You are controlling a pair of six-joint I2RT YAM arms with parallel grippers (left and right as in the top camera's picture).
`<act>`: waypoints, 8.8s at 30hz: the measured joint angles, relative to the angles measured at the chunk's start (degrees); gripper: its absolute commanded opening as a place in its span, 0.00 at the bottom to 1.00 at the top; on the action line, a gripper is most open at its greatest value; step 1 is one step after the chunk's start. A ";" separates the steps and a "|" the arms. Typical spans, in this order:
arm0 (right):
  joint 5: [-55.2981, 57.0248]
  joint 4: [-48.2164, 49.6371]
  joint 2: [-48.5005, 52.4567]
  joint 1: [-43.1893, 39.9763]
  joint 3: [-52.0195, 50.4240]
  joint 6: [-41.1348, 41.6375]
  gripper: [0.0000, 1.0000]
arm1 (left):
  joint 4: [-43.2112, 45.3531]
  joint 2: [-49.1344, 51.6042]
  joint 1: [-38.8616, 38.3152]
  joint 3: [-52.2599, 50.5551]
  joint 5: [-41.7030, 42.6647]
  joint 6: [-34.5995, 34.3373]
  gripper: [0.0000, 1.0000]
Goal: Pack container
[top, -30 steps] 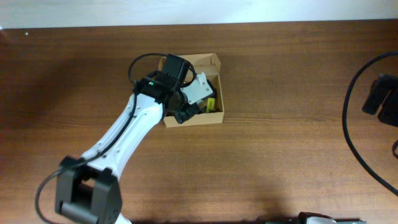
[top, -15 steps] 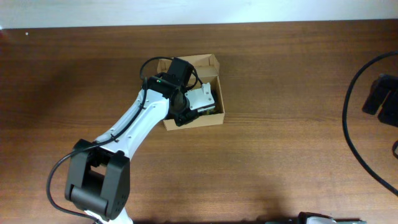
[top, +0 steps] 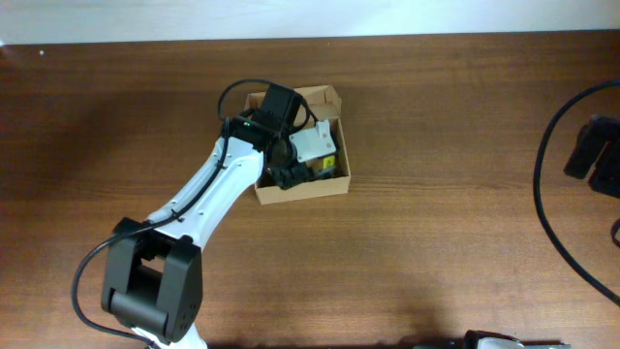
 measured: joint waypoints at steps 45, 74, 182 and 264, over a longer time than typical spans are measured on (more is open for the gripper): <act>-30.71 -0.02 40.54 0.39 -5.55 -2.95 0.04 | -11.37 21.22 30.56 24.74 18.62 -66.25 0.02; -56.26 0.22 67.98 12.39 -9.31 -13.42 0.04 | 0.07 25.09 25.79 24.50 32.57 -72.26 0.02; -71.87 26.84 78.16 16.68 6.25 12.17 0.04 | 20.41 37.53 23.63 24.55 51.30 -75.84 0.02; -50.80 0.00 50.14 8.11 17.00 -2.23 0.04 | 36.09 15.89 23.89 24.46 81.53 -81.57 0.02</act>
